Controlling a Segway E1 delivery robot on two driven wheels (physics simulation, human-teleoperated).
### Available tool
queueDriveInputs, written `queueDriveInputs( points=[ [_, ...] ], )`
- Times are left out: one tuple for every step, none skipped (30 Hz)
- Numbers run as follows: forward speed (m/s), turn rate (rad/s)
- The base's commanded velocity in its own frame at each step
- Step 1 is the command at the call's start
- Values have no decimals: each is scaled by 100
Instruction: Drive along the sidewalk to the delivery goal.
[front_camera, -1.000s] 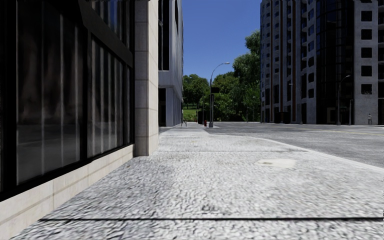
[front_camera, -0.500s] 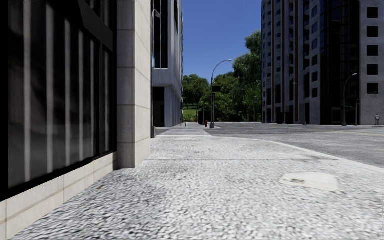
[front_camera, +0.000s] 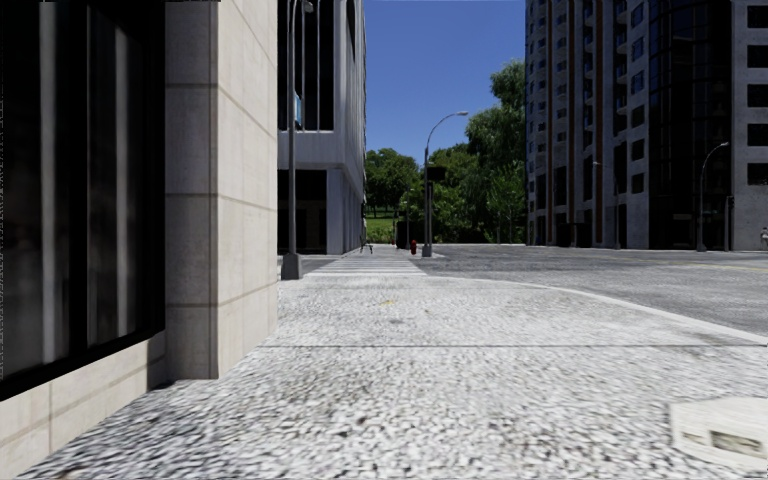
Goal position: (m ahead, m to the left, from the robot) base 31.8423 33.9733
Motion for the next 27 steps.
queueDriveInputs(
  points=[
    [200,0],
    [200,0],
    [200,0],
    [200,0],
    [200,0],
    [200,0],
    [200,0],
    [200,0],
    [200,0],
    [200,0],
    [200,0],
    [200,0],
    [200,0],
    [200,0],
    [200,0],
    [200,0],
    [200,0],
    [200,0],
    [200,0],
    [200,0],
    [200,0],
    [200,0],
    [200,0],
    [200,0],
    [200,0],
    [200,0],
    [200,0]
  ],
)
